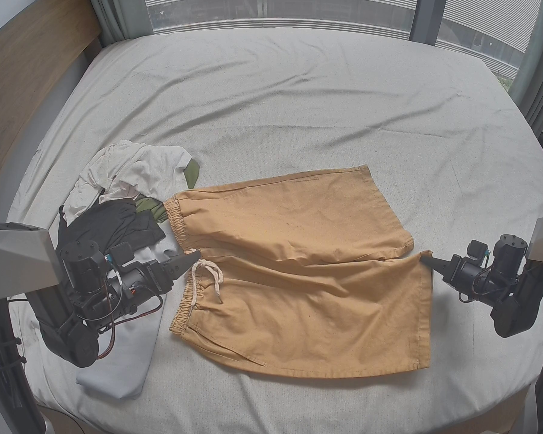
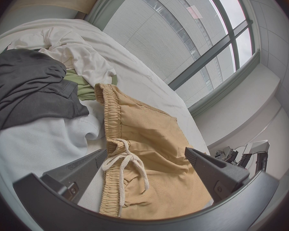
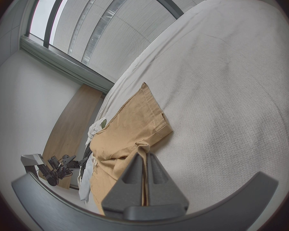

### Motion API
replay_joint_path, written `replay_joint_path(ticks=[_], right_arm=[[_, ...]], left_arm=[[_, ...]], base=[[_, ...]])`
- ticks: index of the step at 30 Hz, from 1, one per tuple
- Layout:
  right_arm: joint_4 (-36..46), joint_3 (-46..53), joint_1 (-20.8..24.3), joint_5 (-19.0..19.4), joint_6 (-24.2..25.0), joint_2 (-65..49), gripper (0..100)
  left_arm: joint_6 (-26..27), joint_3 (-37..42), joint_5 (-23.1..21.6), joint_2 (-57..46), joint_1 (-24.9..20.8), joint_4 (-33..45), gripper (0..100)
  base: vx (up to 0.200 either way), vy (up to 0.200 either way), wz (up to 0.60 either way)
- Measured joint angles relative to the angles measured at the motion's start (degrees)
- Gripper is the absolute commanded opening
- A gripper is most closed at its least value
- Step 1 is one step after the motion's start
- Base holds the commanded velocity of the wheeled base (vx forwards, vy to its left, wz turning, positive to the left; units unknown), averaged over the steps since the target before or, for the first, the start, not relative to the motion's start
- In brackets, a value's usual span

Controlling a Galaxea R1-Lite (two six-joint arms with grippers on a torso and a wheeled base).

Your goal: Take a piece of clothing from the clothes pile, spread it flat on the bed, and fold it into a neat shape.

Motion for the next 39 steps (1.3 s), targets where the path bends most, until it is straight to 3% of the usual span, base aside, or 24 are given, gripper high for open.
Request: replay_joint_path(ticks=[7,8,16,28,39], right_arm=[[0.0,-0.02,-0.21,0.0,-0.04,0.56,0],[0.0,-0.02,-0.21,0.0,-0.06,0.61,100],[0.0,-0.59,-0.65,-0.06,-2.99,0.63,100],[0.1,-0.59,-2.27,-0.02,-3.24,-5.62,100],[-0.04,-0.26,-1.9,0.0,-3.24,-8.07,100]], left_arm=[[-0.02,0.44,0.16,1.01,0.11,0.02,100],[0.0,0.52,0.16,1.15,0.11,0.0,100],[-0.26,0.48,-0.17,1.07,0.44,0.02,100],[-0.04,3.12,-0.12,1.68,0.61,1.89,100],[0.05,12.65,-0.22,1.62,-0.38,0.29,100]], base=[[0.0,0.0,0.0],[0.0,0.0,0.0],[0.0,0.0,0.0],[0.0,0.0,0.0],[0.0,0.0,0.0]])
